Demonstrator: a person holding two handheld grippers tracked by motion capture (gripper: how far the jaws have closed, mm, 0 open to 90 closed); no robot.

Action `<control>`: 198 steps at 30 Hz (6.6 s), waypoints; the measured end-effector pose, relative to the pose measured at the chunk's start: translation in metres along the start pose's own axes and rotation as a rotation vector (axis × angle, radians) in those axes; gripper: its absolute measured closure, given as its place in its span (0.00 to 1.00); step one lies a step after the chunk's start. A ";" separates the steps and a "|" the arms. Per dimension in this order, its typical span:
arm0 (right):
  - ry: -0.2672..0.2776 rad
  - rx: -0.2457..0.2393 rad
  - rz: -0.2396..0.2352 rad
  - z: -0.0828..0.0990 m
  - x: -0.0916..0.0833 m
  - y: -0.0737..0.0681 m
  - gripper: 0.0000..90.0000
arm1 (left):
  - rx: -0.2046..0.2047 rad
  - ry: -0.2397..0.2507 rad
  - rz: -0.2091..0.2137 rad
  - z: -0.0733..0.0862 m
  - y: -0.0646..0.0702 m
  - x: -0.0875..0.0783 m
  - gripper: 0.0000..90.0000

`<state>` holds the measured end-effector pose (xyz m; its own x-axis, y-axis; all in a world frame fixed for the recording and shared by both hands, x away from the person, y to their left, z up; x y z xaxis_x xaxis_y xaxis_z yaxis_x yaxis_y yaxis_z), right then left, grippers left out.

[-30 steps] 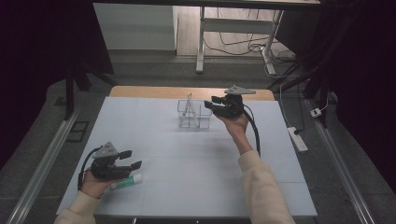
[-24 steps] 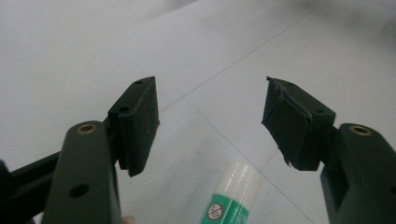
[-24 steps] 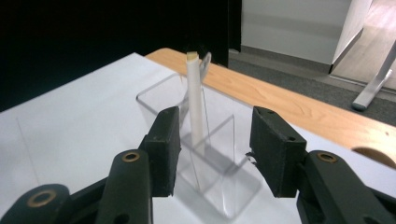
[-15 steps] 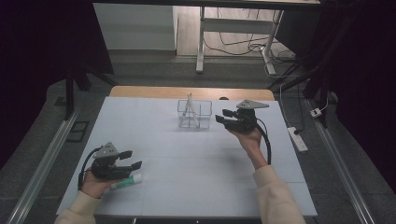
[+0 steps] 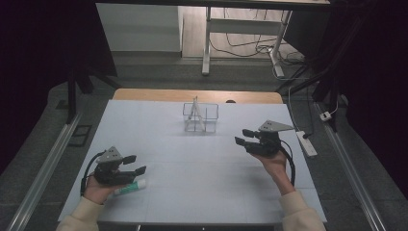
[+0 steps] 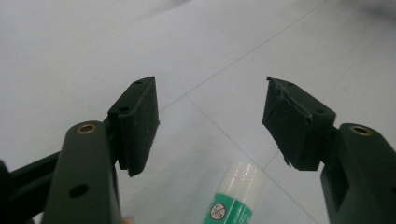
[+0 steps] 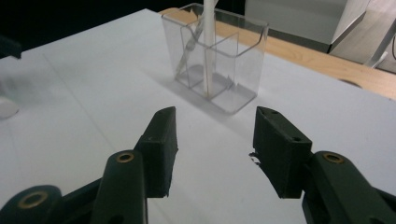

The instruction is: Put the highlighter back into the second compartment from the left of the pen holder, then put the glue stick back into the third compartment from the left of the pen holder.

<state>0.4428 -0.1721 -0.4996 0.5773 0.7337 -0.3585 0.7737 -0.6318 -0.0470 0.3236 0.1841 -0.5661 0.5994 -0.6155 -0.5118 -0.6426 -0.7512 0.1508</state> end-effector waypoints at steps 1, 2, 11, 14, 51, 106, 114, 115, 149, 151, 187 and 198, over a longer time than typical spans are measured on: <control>-0.005 0.000 -0.005 0.003 -0.003 -0.001 0.54 | 0.000 0.000 0.000 0.000 0.000 0.000 0.40; -0.012 -0.005 -0.005 0.006 -0.007 -0.002 0.54 | 0.001 -0.001 0.000 0.000 0.000 0.000 0.40; -0.039 -0.010 -0.014 0.028 -0.032 -0.005 0.52 | 0.004 -0.003 -0.002 0.000 -0.001 0.000 0.39; -0.048 -0.011 -0.008 0.035 -0.037 -0.005 0.52 | 0.004 0.000 -0.004 0.000 -0.001 0.000 0.39; -0.113 -0.030 0.023 0.066 -0.064 0.004 0.45 | 0.100 -0.109 -0.013 0.001 -0.008 -0.025 0.38; -0.152 -0.035 0.025 0.074 -0.060 0.004 0.45 | 0.333 -0.522 0.094 0.044 0.015 0.011 0.44; -0.152 -0.035 0.027 0.074 -0.060 0.005 0.45 | 0.396 -0.522 0.106 0.046 0.016 0.012 0.67; -0.153 -0.035 0.028 0.074 -0.060 0.005 0.45 | 0.401 -0.520 0.109 0.046 0.016 0.012 0.68; -0.141 -0.022 0.025 0.073 -0.062 0.005 0.44 | 0.268 -0.228 0.010 0.004 0.000 -0.010 0.72; -0.137 -0.020 0.024 0.073 -0.062 0.005 0.44 | 0.246 -0.205 0.009 0.001 0.000 -0.011 0.72; -0.127 -0.003 0.023 0.076 -0.061 0.007 0.43 | 0.051 0.111 -0.006 -0.046 0.000 -0.014 0.72; -0.138 -0.012 0.027 0.077 -0.059 0.006 0.43 | 0.039 0.167 0.009 -0.066 0.005 -0.006 0.72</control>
<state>0.3932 -0.2392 -0.5508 0.5572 0.6744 -0.4845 0.7620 -0.6472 -0.0244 0.3482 0.1682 -0.5063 0.6624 -0.6557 -0.3623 -0.6643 -0.7377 0.1204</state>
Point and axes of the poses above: each handheld gripper's, and its own axes: x roughly forward along the jaws, z roughly out of its underside, y roughly to its right, the point moved 10 cm from there along x, roughly forward along the jaws, and after that the axes turned 6 degrees about y, right-handed, at the moved point
